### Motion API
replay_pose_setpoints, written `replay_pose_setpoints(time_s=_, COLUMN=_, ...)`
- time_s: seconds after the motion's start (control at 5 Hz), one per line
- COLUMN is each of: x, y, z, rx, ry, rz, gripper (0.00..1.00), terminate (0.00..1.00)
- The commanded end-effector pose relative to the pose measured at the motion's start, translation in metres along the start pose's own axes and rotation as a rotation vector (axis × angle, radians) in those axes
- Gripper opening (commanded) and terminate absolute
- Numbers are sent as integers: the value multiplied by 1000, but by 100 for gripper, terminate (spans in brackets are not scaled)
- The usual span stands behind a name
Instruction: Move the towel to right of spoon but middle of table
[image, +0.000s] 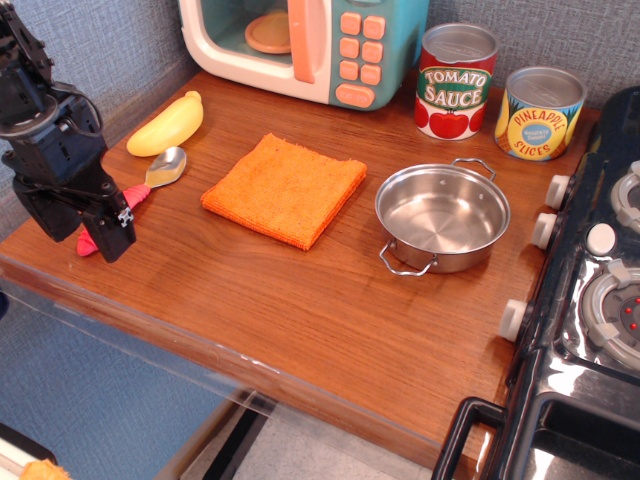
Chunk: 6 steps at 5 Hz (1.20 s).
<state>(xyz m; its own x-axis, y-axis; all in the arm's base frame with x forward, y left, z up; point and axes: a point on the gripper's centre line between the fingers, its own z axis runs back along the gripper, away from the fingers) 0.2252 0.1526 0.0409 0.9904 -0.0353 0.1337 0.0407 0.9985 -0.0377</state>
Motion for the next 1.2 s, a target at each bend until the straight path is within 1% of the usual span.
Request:
replay_pose_setpoints(time_s=0.0, x=0, y=0, z=0, rx=0, ry=0, rz=0, gripper=100, terminate=0)
replay_pose_setpoints(time_s=0.2, x=9, y=-10, z=-2, rx=7, ry=34, rz=-47, gripper=100, terminate=0)
replay_pose_setpoints(time_s=0.4, x=25, y=-29, z=12, rx=11, ry=5, rz=-114, gripper=100, terminate=0)
replay_pose_setpoints(time_s=0.6, x=55, y=-50, z=31, rx=13, ry=-71, rz=-116, gripper=100, terminate=0)
replay_pose_setpoints(time_s=0.8, x=95, y=-61, z=25, rx=32, ry=-96, rz=-66, gripper=100, terminate=0)
replay_pose_setpoints(time_s=1.0, x=127, y=-69, z=11, rx=21, ry=-90, rz=-44, gripper=100, terminate=0)
